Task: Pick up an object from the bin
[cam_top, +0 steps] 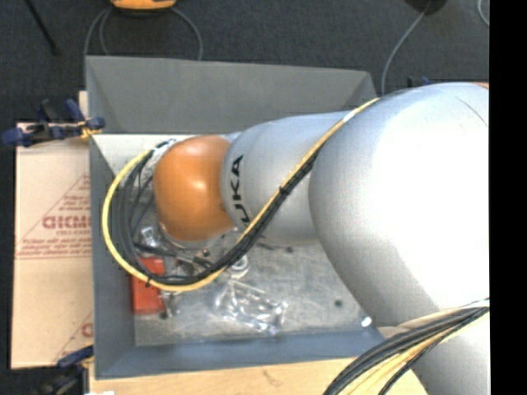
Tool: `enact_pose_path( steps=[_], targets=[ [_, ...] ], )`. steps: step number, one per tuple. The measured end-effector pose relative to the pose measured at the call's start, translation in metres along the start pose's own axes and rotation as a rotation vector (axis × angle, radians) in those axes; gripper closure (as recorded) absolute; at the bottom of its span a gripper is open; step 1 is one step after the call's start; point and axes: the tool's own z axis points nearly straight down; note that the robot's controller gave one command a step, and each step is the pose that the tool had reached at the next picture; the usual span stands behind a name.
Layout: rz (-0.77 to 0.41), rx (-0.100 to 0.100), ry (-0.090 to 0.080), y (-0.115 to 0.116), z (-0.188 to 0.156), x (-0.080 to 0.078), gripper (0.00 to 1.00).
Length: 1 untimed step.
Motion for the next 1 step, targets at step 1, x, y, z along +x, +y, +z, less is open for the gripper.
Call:
enact_pose_path(
  steps=[1],
  targets=[
    [-0.041, -0.002, -0.002, 0.0061, -0.1345, -0.0008, 1.00]
  ],
)
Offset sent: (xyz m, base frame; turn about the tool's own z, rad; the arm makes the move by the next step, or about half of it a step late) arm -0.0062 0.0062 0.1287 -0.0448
